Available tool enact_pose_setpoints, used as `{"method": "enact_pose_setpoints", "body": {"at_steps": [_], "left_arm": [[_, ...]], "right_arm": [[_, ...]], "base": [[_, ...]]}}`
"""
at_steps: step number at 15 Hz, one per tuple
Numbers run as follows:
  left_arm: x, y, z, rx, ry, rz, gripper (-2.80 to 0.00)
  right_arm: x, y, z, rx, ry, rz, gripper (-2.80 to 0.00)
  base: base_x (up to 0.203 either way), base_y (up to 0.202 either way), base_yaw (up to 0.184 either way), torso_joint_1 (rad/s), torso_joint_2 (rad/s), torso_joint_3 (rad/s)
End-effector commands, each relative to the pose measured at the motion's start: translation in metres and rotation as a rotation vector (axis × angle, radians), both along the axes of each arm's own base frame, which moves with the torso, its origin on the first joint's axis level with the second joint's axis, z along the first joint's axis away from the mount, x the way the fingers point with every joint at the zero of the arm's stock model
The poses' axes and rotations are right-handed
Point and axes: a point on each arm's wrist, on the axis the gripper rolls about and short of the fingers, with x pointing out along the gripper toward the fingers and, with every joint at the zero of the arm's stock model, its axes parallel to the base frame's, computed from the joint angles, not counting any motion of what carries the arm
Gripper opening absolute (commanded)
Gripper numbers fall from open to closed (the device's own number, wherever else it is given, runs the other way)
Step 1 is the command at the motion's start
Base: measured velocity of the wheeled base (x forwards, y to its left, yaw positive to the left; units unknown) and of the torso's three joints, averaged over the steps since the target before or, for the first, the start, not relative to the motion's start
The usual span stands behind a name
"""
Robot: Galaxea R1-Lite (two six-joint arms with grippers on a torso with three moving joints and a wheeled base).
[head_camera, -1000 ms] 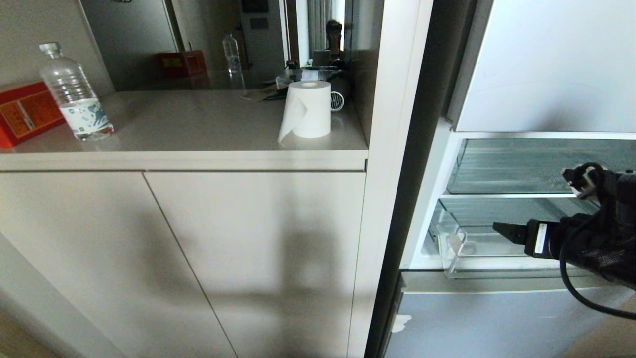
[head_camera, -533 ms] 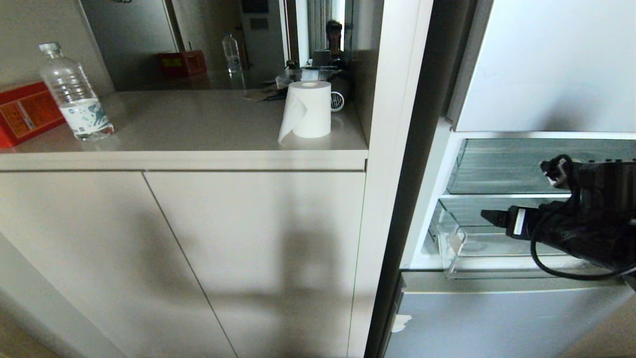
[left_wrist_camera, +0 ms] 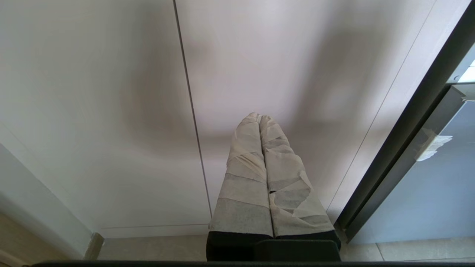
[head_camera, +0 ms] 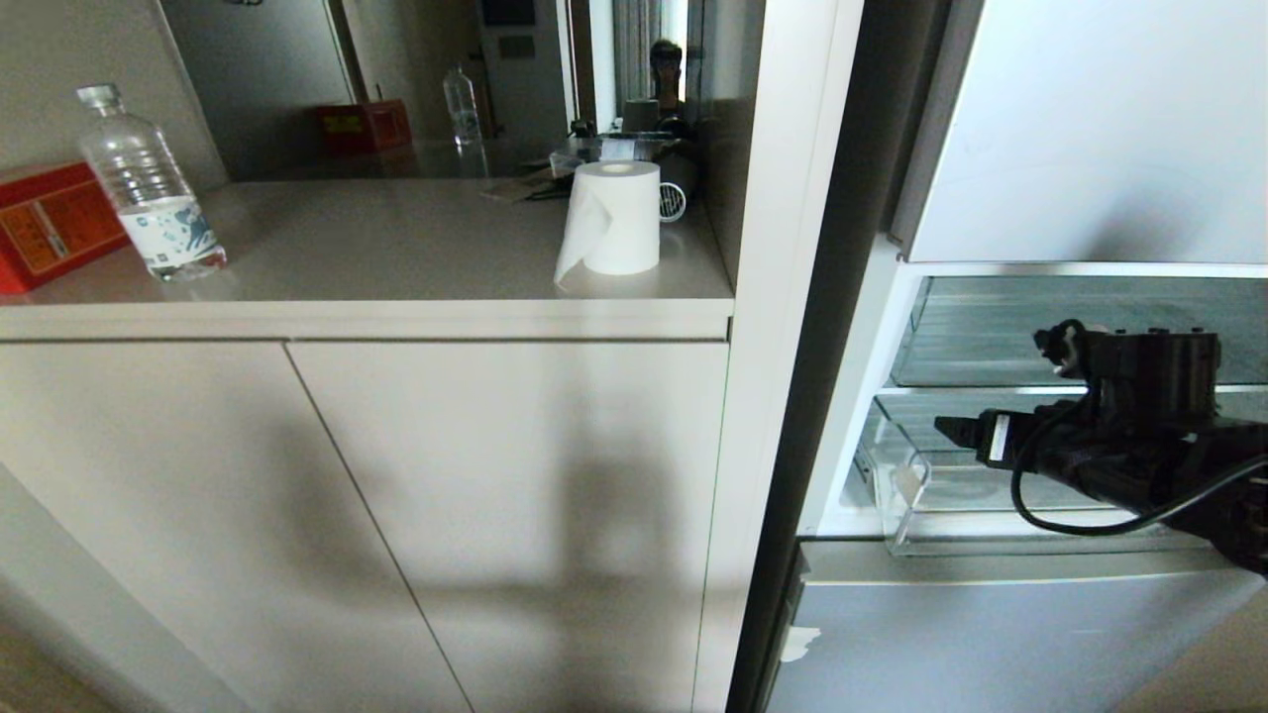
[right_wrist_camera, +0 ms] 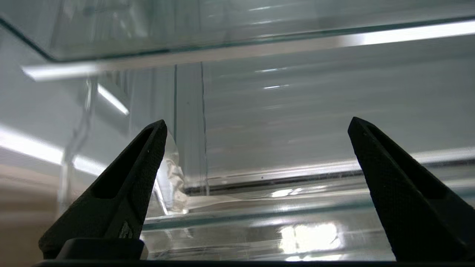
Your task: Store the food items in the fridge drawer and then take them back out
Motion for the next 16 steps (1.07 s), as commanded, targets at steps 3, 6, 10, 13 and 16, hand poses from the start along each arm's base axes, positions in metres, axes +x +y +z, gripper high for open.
{"method": "enact_pose_setpoints", "body": {"at_steps": [3,6,10,13,16], "left_arm": [[0.0,0.0,0.0,0.0,0.001,0.0,-2.8],[0.0,0.0,0.0,0.0,0.001,0.0,-2.8],[0.0,0.0,0.0,0.0,0.001,0.0,-2.8],[0.0,0.0,0.0,0.0,0.001,0.0,-2.8],[0.0,0.0,0.0,0.0,0.001,0.0,-2.8]], "right_arm": [[-0.002,-0.008,-0.005,-0.02,0.051,-0.014,0.0],[-0.017,-0.016,0.007,-0.025,0.077,-0.035,0.0],[-0.045,-0.027,0.019,-0.06,0.102,-0.058,0.0],[-0.065,-0.028,0.022,-0.077,0.111,-0.058,0.0],[-0.075,-0.032,0.017,-0.116,0.142,-0.063,0.0]], "base": [[0.0,0.0,0.0,0.0,0.0,0.0],[0.0,0.0,0.0,0.0,0.0,0.0],[0.0,0.0,0.0,0.0,0.0,0.0],[0.0,0.0,0.0,0.0,0.0,0.0],[0.0,0.0,0.0,0.0,0.0,0.0]]}}
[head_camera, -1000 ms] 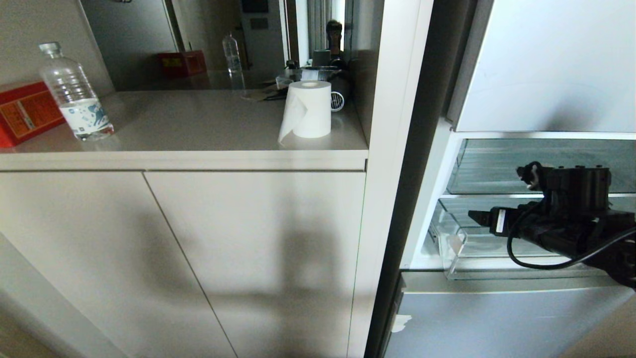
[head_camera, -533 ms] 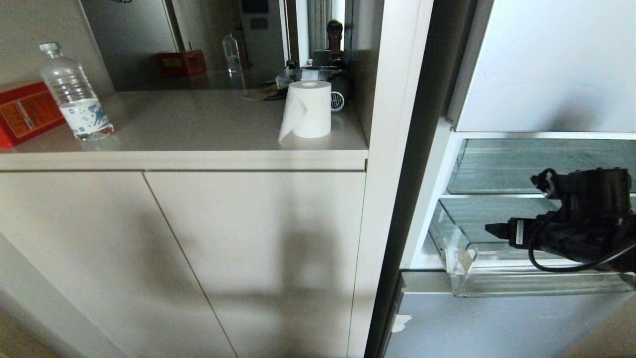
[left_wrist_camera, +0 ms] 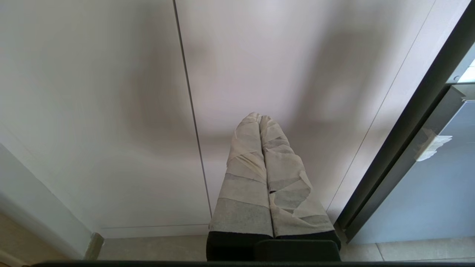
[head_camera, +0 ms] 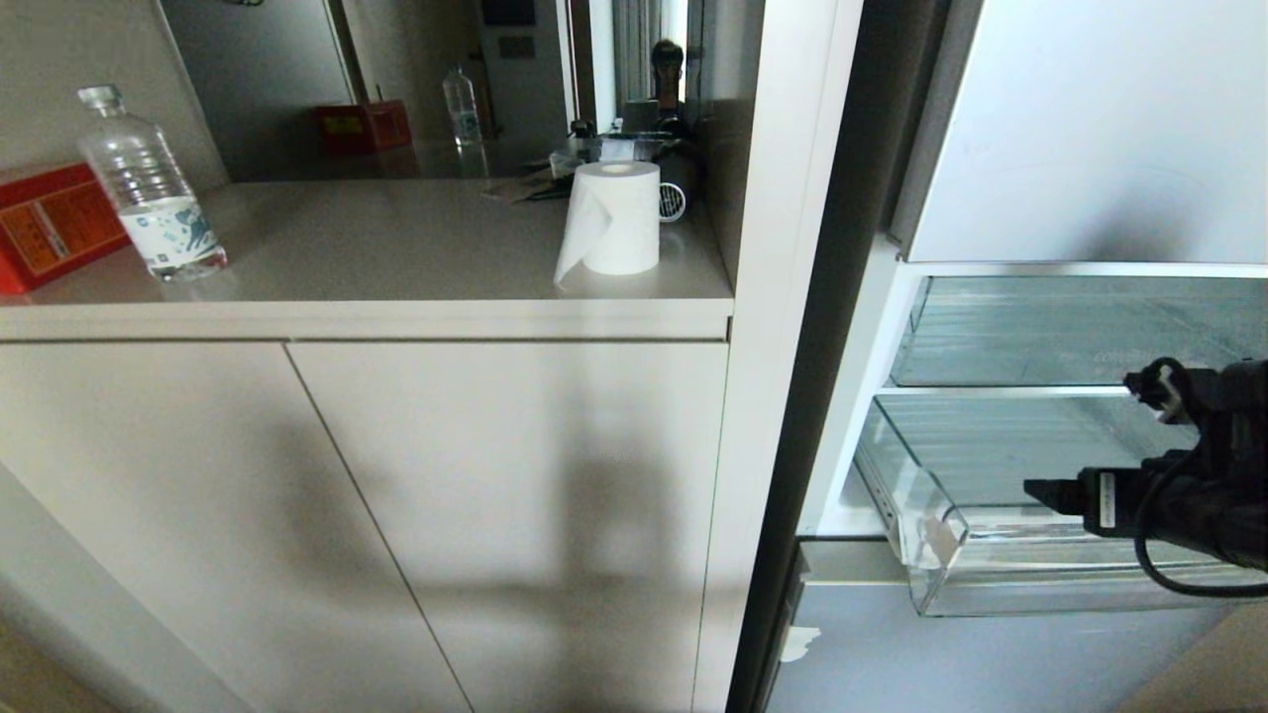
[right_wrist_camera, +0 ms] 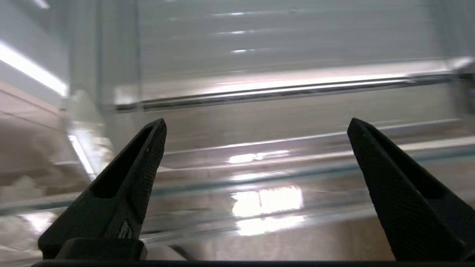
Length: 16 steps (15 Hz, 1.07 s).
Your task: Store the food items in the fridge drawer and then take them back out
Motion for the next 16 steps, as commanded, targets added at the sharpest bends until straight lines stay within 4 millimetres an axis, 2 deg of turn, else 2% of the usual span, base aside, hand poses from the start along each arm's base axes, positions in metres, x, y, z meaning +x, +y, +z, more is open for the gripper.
{"method": "enact_pose_setpoints", "body": {"at_steps": [1,3,7,10,16], "left_arm": [[0.0,0.0,0.0,0.0,0.001,0.0,-2.8],[0.0,0.0,0.0,0.0,0.001,0.0,-2.8],[0.0,0.0,0.0,0.0,0.001,0.0,-2.8],[0.0,0.0,0.0,0.0,0.001,0.0,-2.8],[0.0,0.0,0.0,0.0,0.001,0.0,-2.8]], "right_arm": [[-0.001,-0.003,0.001,-0.009,-0.007,-0.017,0.0],[0.008,-0.01,-0.005,-0.022,0.021,-0.05,0.0],[-0.006,-0.012,-0.004,-0.026,0.063,-0.062,0.0],[-0.028,-0.019,0.004,-0.053,0.106,-0.077,0.0],[-0.086,-0.012,0.002,-0.08,0.076,-0.067,0.0]], "base": [[0.0,0.0,0.0,0.0,0.0,0.0],[0.0,0.0,0.0,0.0,0.0,0.0],[0.0,0.0,0.0,0.0,0.0,0.0],[0.0,0.0,0.0,0.0,0.0,0.0],[0.0,0.0,0.0,0.0,0.0,0.0]]}}
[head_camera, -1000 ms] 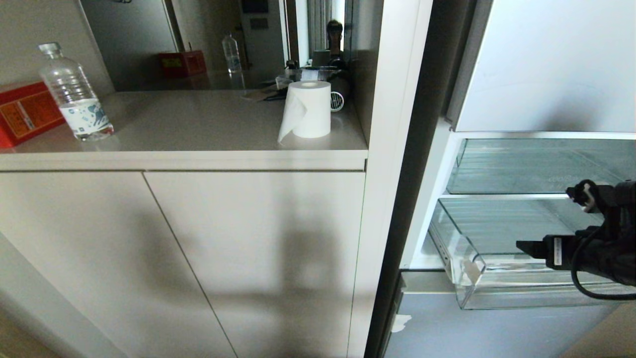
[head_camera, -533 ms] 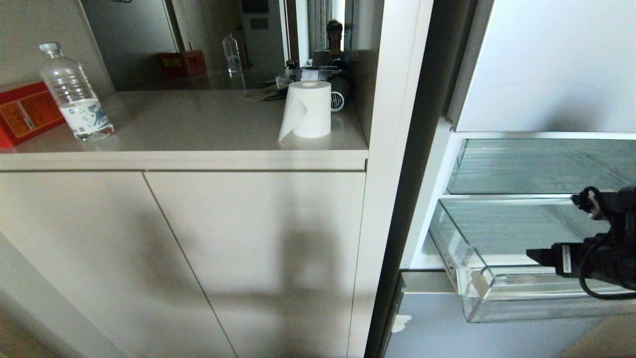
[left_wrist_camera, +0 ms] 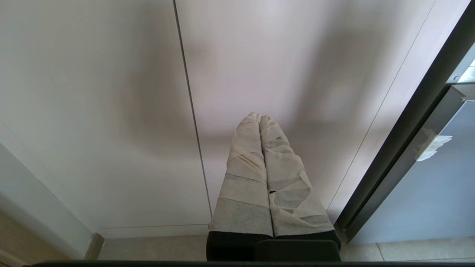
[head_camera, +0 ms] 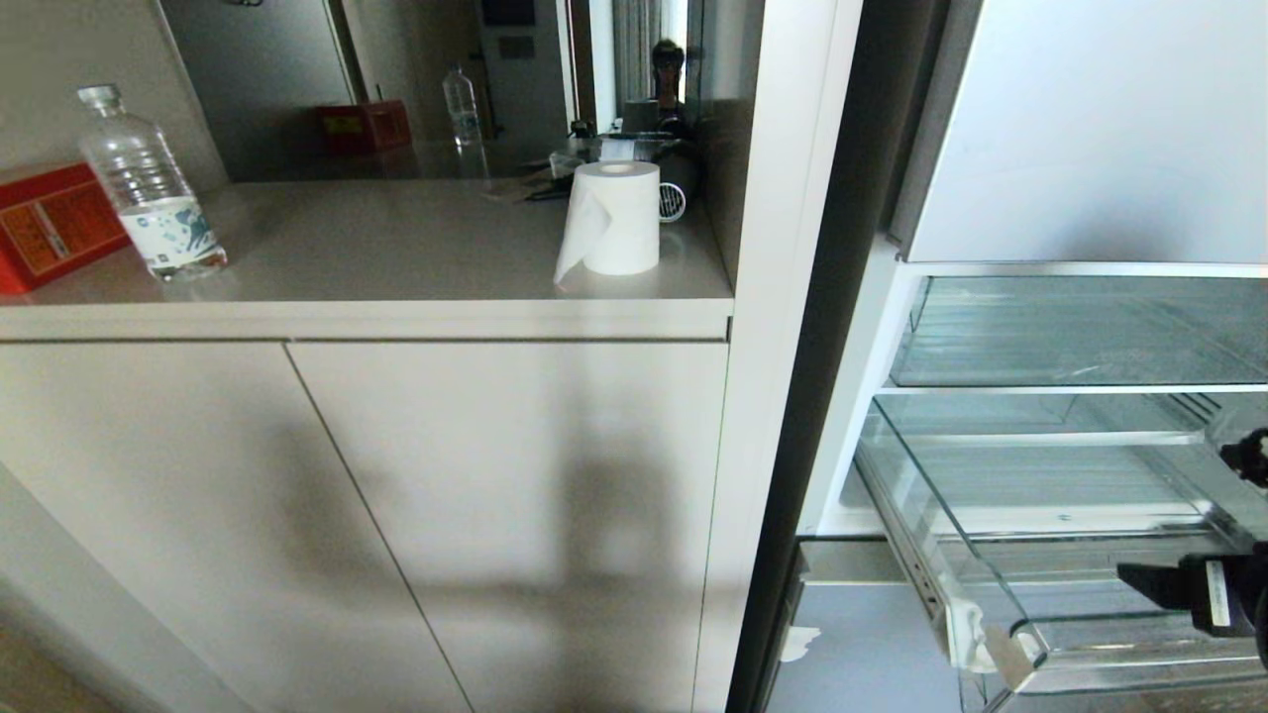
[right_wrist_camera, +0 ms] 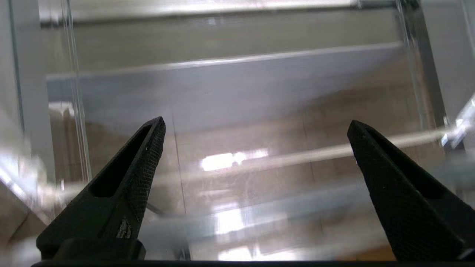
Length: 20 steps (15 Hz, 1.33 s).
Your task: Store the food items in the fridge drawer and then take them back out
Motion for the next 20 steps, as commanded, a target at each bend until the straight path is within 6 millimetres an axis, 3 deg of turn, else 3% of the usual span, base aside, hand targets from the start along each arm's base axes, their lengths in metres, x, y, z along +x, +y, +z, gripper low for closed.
{"method": "enact_pose_setpoints", "body": {"at_steps": [1,4,9,13,14,18,20], "left_arm": [[0.0,0.0,0.0,0.0,0.001,0.0,-2.8],[0.0,0.0,0.0,0.0,0.001,0.0,-2.8],[0.0,0.0,0.0,0.0,0.001,0.0,-2.8],[0.0,0.0,0.0,0.0,0.001,0.0,-2.8],[0.0,0.0,0.0,0.0,0.001,0.0,-2.8],[0.0,0.0,0.0,0.0,0.001,0.0,-2.8],[0.0,0.0,0.0,0.001,0.001,0.0,-2.8]], "right_arm": [[-0.02,0.003,0.003,-0.009,-0.04,-0.002,0.0],[-0.033,0.005,-0.002,-0.007,-0.031,-0.002,0.0],[-0.014,0.005,0.033,0.012,-0.313,0.038,0.0],[-0.046,0.011,0.036,0.056,-0.464,0.032,0.0],[-0.065,0.016,0.033,0.055,-0.51,0.053,-2.8],[-0.138,0.027,0.018,0.06,-0.756,0.197,-2.8],[-0.164,0.025,-0.007,0.066,-0.841,0.238,-2.8]], "base": [[0.0,0.0,0.0,0.0,0.0,0.0],[0.0,0.0,0.0,0.0,0.0,0.0],[0.0,0.0,0.0,0.0,0.0,0.0],[0.0,0.0,0.0,0.0,0.0,0.0],[0.0,0.0,0.0,0.0,0.0,0.0],[0.0,0.0,0.0,0.0,0.0,0.0],[0.0,0.0,0.0,0.0,0.0,0.0]]}}
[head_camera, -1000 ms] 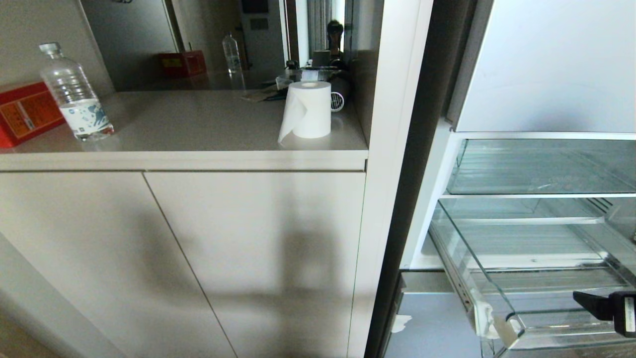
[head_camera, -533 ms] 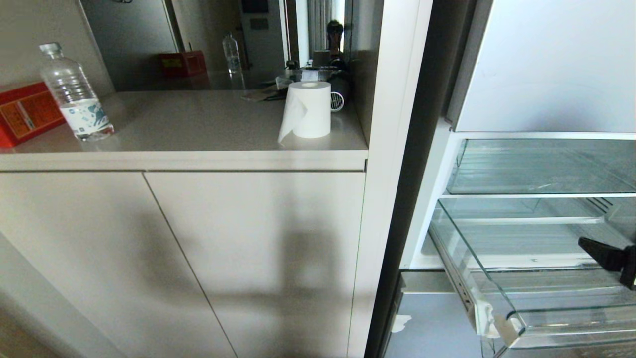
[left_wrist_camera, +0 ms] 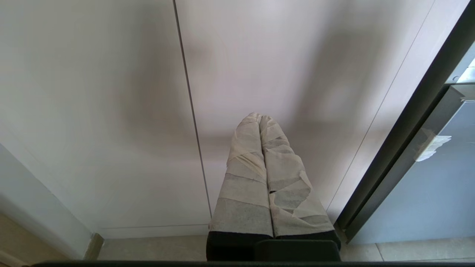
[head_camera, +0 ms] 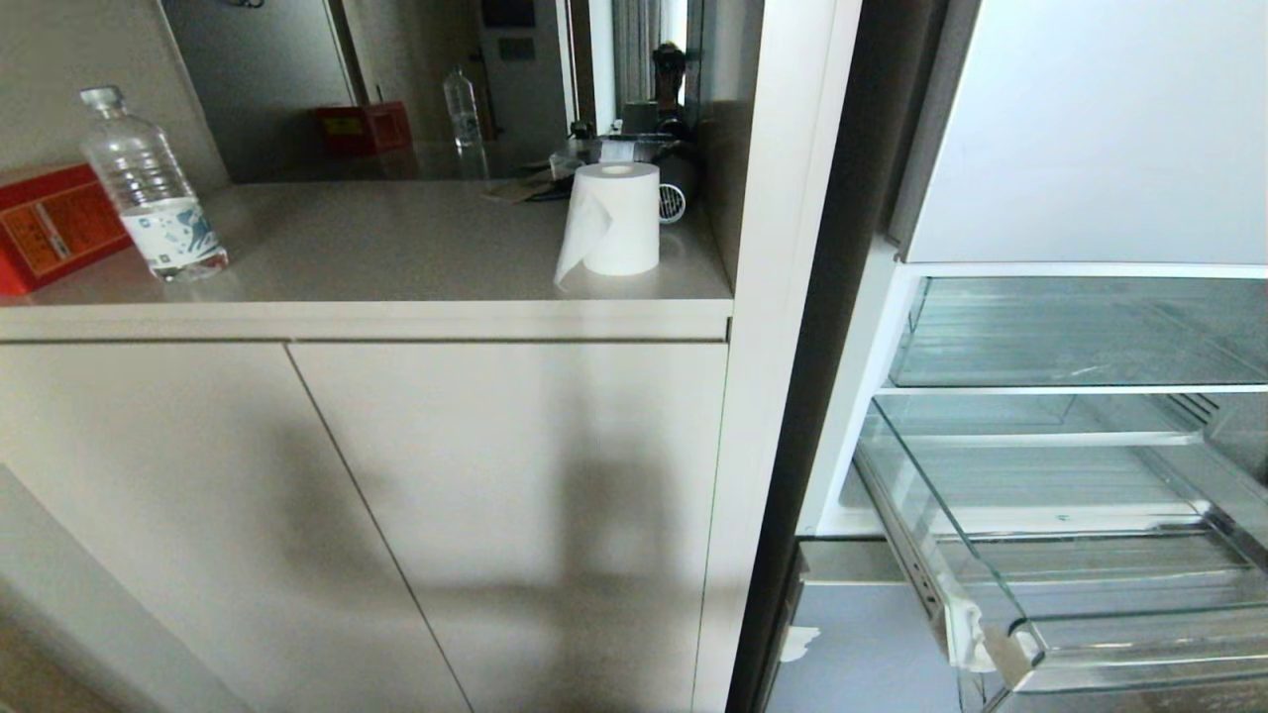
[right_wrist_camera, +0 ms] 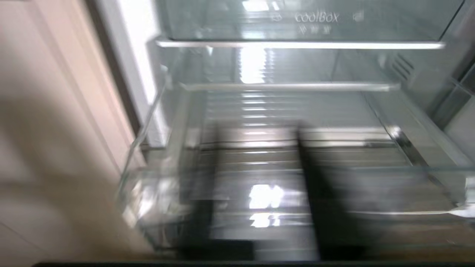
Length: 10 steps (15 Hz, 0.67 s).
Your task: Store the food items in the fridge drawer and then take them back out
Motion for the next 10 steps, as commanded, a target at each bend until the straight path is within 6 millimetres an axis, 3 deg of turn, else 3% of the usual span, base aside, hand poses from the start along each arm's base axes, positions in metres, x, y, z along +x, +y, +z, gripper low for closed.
{"method": "enact_pose_setpoints", "body": {"at_steps": [1,3,6,10], "left_arm": [[0.0,0.0,0.0,-0.001,0.001,0.0,-2.8],[0.0,0.0,0.0,-0.001,0.001,0.0,-2.8],[0.0,0.0,0.0,-0.001,0.001,0.0,-2.8],[0.0,0.0,0.0,-0.001,-0.001,0.0,-2.8]], "right_arm": [[-0.029,-0.003,-0.027,0.018,-0.115,0.028,-2.8],[-0.028,-0.003,-0.057,0.035,0.09,0.04,-2.8],[-0.031,0.0,-0.076,0.0,0.251,0.098,-2.8],[-0.051,0.0,-0.084,-0.094,0.059,0.074,-2.8]], "base": [[0.0,0.0,0.0,0.0,0.0,0.0],[0.0,0.0,0.0,0.0,0.0,0.0],[0.0,0.0,0.0,0.0,0.0,0.0],[0.0,0.0,0.0,0.0,0.0,0.0]]}}
